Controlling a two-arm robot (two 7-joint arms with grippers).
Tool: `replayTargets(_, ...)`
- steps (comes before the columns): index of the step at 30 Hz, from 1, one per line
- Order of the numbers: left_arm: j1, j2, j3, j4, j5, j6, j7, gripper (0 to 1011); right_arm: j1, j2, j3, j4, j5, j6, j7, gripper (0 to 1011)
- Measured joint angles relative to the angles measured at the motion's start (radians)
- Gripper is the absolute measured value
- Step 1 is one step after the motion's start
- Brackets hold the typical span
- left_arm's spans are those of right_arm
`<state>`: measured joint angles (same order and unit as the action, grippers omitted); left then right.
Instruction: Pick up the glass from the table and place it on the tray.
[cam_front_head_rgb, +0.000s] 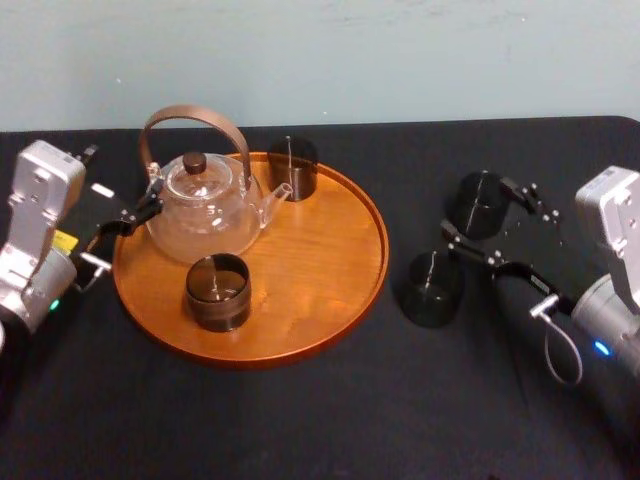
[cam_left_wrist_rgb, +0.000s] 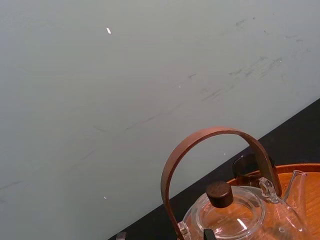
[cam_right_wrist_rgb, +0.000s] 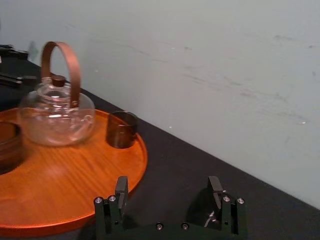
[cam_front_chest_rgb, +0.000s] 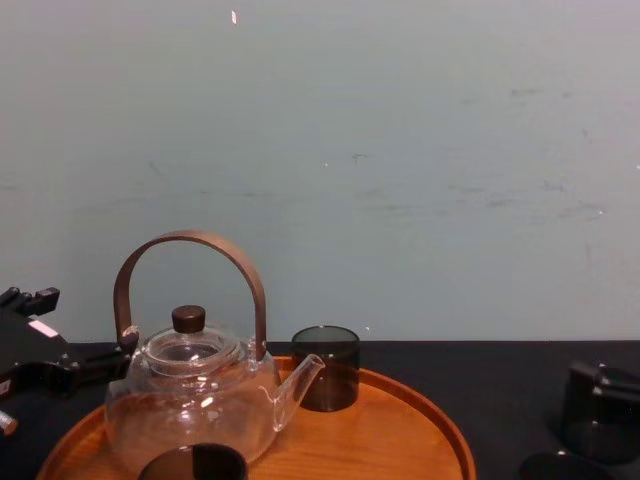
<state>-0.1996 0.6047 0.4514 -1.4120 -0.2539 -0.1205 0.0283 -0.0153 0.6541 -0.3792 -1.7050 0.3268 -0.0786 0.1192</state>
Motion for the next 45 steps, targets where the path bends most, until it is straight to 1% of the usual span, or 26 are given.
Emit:
replayTargets(5, 0.0, 0.0, 0.0, 0.0, 0.0, 0.0, 0.0, 1001, -0.048, 0.008, 0.012, -0.04, 0.01, 0.001, 0.012, 1007)
replayTargets(9, 0.0, 0.0, 0.0, 0.0, 0.0, 0.0, 0.0, 1001, -0.09, 0.01, 0.025, -0.066, 0.031, 0.002, 0.035, 1007)
replayTargets(13, 0.0, 0.0, 0.0, 0.0, 0.0, 0.0, 0.0, 1001, -0.116, 0.009, 0.035, -0.077, 0.047, 0.005, 0.05, 1007)
replayTargets(19, 0.0, 0.0, 0.0, 0.0, 0.0, 0.0, 0.0, 1001, -0.139, 0.001, 0.049, -0.084, 0.058, 0.022, 0.068, 1007)
replayTargets(26, 0.0, 0.0, 0.0, 0.0, 0.0, 0.0, 0.0, 1001, -0.145, -0.013, 0.058, -0.074, 0.061, 0.042, 0.084, 1007)
replayTargets(37, 0.0, 0.0, 0.0, 0.0, 0.0, 0.0, 0.0, 1001, -0.135, -0.05, 0.071, -0.029, 0.054, 0.072, 0.114, 1007)
replayTargets(45, 0.0, 0.0, 0.0, 0.0, 0.0, 0.0, 0.0, 1001, -0.123, -0.074, 0.077, 0.007, 0.045, 0.083, 0.135, 1007)
